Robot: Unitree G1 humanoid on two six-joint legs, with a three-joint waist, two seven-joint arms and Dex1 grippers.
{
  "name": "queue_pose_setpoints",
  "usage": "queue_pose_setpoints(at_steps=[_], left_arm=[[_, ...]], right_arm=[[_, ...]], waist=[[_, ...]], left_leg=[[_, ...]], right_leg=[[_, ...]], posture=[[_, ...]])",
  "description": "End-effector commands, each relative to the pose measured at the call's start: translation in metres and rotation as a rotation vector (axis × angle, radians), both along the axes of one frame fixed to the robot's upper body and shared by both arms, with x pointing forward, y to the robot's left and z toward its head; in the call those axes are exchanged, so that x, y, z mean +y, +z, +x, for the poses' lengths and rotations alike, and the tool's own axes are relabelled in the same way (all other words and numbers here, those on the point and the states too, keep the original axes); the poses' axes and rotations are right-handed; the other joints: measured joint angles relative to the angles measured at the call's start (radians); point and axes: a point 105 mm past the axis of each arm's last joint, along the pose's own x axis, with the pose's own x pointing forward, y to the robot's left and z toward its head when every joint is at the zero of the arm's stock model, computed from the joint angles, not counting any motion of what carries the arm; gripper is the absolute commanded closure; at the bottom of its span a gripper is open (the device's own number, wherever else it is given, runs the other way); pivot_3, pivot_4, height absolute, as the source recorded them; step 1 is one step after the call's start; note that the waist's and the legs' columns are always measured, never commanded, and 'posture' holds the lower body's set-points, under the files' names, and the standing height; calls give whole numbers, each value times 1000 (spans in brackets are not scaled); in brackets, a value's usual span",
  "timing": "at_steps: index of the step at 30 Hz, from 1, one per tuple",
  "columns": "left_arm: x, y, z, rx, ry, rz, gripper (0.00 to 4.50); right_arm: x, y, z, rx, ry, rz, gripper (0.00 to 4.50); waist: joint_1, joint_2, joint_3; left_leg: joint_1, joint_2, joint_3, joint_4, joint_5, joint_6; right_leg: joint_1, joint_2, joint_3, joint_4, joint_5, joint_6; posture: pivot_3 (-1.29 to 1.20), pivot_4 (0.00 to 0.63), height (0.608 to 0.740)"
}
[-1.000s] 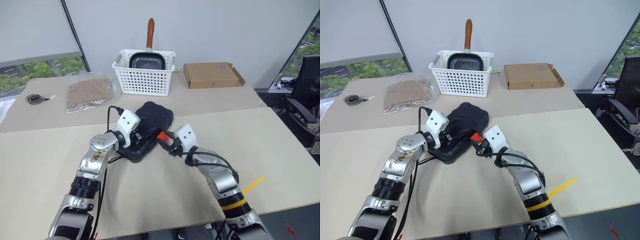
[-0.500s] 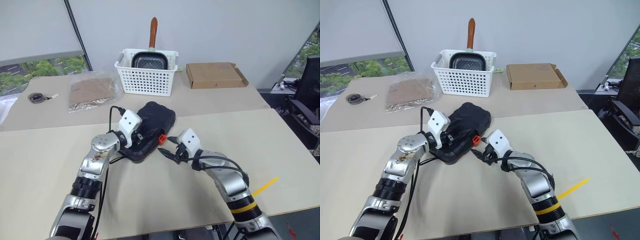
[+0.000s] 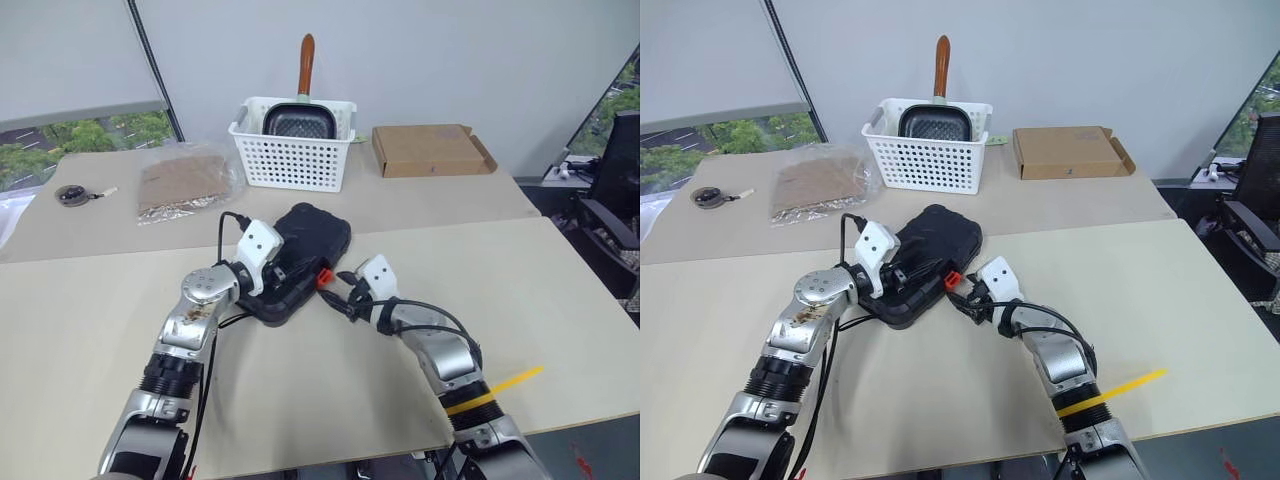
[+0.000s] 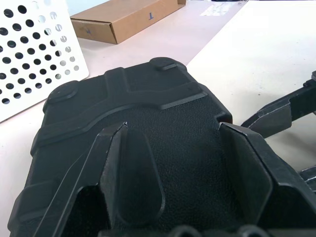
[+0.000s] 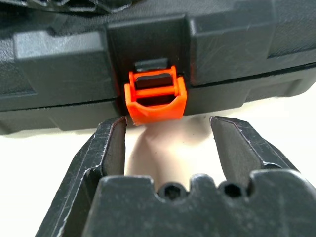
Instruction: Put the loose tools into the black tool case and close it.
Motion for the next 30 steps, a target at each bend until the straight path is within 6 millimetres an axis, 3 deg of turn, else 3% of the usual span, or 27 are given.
queue_pose_setpoints(at_steps=[1, 4, 7, 9, 11, 14, 22, 30], left_arm=[[10, -47, -6, 168, 39, 61, 1342], [10, -46, -5, 166, 39, 63, 1342], [11, -46, -5, 165, 40, 65, 1342], [11, -46, -5, 165, 40, 66, 1342], [11, -46, -5, 165, 40, 66, 1342], [11, -47, -5, 166, 40, 66, 1342], [11, -48, -6, 169, 40, 65, 1342], [9, -49, -6, 172, 36, 66, 1342]], right_arm=[[4, 18, 9, -88, 12, 31, 1382], [6, 16, 12, -97, 23, 23, 1382], [6, 14, 13, -113, 33, 13, 2023], [7, 12, 11, -114, 48, 7, 2798], [7, 10, 8, -109, 59, 7, 3297], [7, 9, 3, -112, 80, 2, 3297], [-6, 28, -6, -172, 63, 83, 3297], [-5, 38, -3, -213, 79, 50, 3298]], waist=[[-1, 0, 0], [0, 0, 0], [-1, 0, 0], [-2, 0, 0], [-2, 0, 0], [-1, 0, 0], [1, 1, 0], [2, 0, 0]], left_leg=[[0, 0, 0, 0, 0, 0], [0, 0, 0, 0, 0, 0], [0, 0, 0, 0, 0, 0], [0, 0, 0, 0, 0, 0], [0, 0, 0, 0, 0, 0], [1, 0, 0, 0, 0, 0], [0, -1, 0, 0, -1, 0], [0, -1, 0, 0, -1, 0]], right_leg=[[0, 0, 0, 0, 0, 0], [0, 0, 0, 0, 0, 0], [0, 0, 0, 0, 0, 0], [0, 0, 0, 0, 0, 0], [0, 0, 0, 0, 0, 0], [1, 0, 0, 0, 0, 0], [1, 0, 0, -1, 0, 0], [1, -1, 0, -1, 0, -1]], posture=[[0, 150, 700], [0, 150, 700], [0, 150, 700], [0, 150, 700], [0, 150, 700], [0, 150, 700], [0, 150, 700], [0, 150, 700]])
